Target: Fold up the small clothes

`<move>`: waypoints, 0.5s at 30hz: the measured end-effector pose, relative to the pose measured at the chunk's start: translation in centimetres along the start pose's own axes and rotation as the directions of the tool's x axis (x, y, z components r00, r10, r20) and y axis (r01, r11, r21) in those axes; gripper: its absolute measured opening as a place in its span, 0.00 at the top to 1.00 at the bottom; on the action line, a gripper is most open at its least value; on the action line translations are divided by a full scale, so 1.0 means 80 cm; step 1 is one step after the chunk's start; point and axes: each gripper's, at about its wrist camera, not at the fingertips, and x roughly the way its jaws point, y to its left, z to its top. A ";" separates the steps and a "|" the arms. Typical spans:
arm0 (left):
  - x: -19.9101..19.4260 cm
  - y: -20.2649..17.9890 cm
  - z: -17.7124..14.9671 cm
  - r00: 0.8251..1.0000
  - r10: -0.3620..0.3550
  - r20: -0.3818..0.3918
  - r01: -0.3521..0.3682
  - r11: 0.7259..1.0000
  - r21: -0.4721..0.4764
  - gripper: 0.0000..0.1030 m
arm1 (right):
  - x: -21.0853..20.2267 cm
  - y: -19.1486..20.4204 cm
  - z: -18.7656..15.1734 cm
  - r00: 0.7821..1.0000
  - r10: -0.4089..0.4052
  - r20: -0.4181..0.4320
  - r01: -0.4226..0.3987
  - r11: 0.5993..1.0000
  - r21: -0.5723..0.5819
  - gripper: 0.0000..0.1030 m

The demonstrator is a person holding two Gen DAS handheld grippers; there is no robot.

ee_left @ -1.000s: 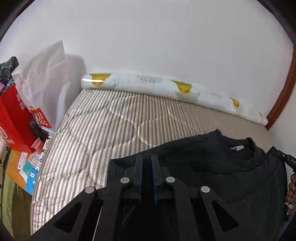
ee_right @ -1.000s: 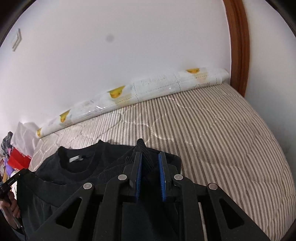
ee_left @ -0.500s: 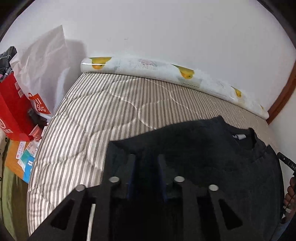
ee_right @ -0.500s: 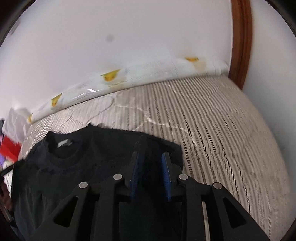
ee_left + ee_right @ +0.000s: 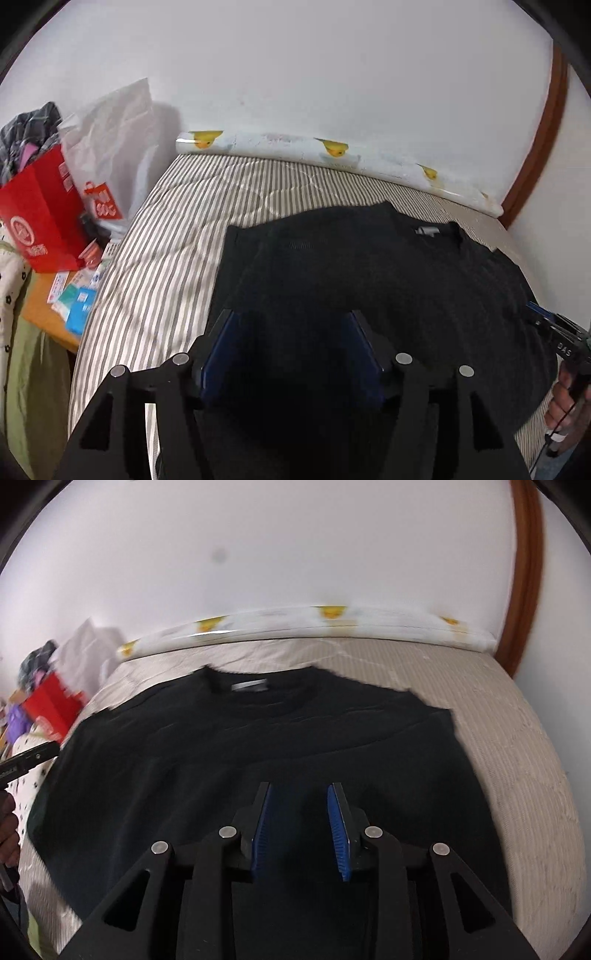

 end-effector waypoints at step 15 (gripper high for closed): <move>-0.079 0.072 -0.144 0.991 -0.133 -0.018 0.129 0.981 -0.145 0.41 | 0.026 0.099 -0.055 0.998 -0.062 -0.030 0.060 0.997 -0.045 0.69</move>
